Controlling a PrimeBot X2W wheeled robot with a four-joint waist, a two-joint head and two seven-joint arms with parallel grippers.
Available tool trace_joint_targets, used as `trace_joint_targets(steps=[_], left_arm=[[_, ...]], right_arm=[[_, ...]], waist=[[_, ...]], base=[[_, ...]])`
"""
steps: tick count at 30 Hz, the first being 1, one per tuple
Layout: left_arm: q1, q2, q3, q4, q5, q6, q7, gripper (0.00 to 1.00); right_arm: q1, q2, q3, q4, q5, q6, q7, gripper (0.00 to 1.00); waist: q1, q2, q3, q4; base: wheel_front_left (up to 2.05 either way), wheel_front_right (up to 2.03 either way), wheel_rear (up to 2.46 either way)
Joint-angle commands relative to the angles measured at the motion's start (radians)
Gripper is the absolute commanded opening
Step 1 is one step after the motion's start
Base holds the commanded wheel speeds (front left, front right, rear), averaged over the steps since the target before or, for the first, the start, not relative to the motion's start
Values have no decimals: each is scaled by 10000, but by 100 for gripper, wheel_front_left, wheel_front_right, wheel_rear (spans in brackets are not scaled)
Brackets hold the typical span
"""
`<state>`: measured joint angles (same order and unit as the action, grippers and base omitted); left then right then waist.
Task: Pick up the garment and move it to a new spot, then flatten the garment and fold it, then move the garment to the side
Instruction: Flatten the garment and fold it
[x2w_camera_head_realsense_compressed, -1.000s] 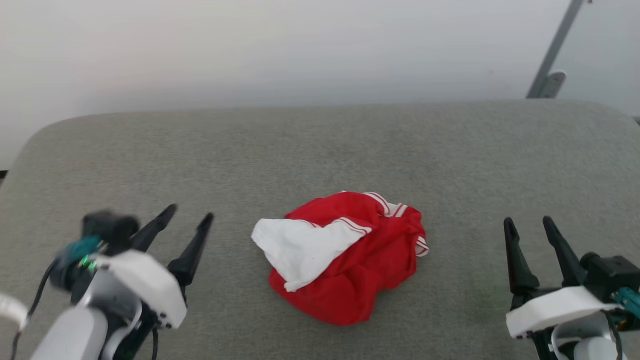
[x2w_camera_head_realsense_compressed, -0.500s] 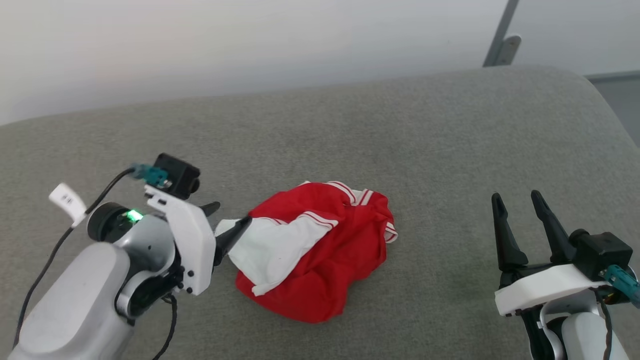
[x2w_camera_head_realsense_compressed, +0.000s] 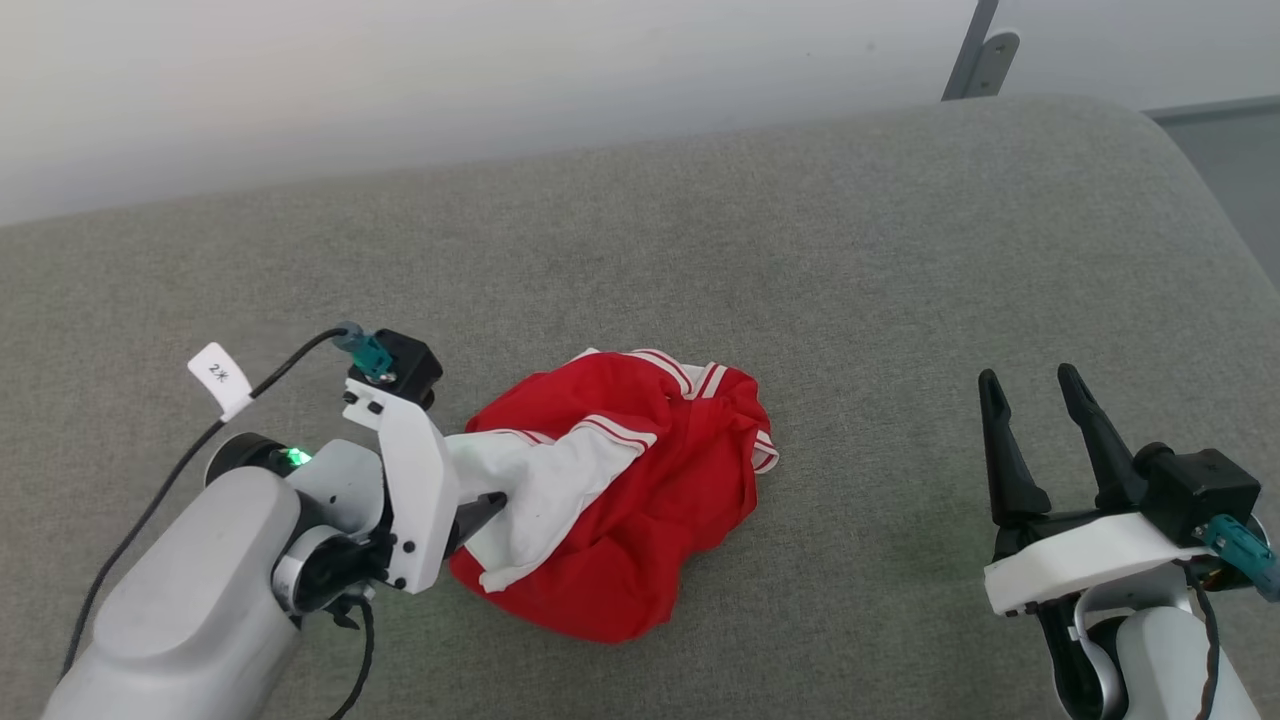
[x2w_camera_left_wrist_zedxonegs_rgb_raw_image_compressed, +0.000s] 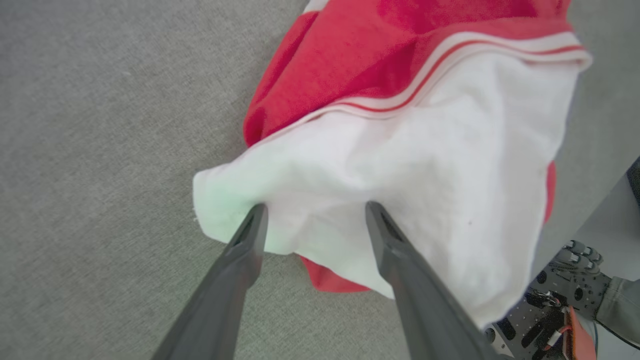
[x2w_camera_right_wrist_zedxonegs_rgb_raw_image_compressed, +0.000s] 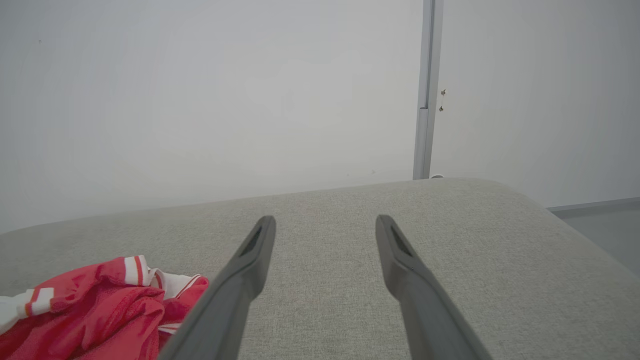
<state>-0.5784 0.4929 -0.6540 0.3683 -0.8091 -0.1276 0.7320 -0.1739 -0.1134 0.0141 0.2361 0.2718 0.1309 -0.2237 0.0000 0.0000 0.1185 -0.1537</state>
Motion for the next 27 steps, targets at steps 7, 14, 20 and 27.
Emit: trace_joint_targets(steps=[7,14,20,27], left_arm=[[-493,-208,-374,583,-210,-29,-18,0],[-823,-83,-635,531,-675,-29,-137,0],[-978,64,-547,457,-945,-29,-303,0],[-1078,175,-380,326,-1035,139,-308,0]], right_arm=[[-169,53,-25,84,-88,-3,-124,100],[-140,86,-106,124,-180,-3,-171,100],[-97,105,-181,145,-195,-3,-185,100],[-93,94,-202,188,-229,-3,-220,100]], waist=[[0,0,142,21],[0,0,147,143],[0,0,119,280],[0,0,77,437]], base=[[0,0,0],[0,0,0],[0,0,0],[0,0,0]])
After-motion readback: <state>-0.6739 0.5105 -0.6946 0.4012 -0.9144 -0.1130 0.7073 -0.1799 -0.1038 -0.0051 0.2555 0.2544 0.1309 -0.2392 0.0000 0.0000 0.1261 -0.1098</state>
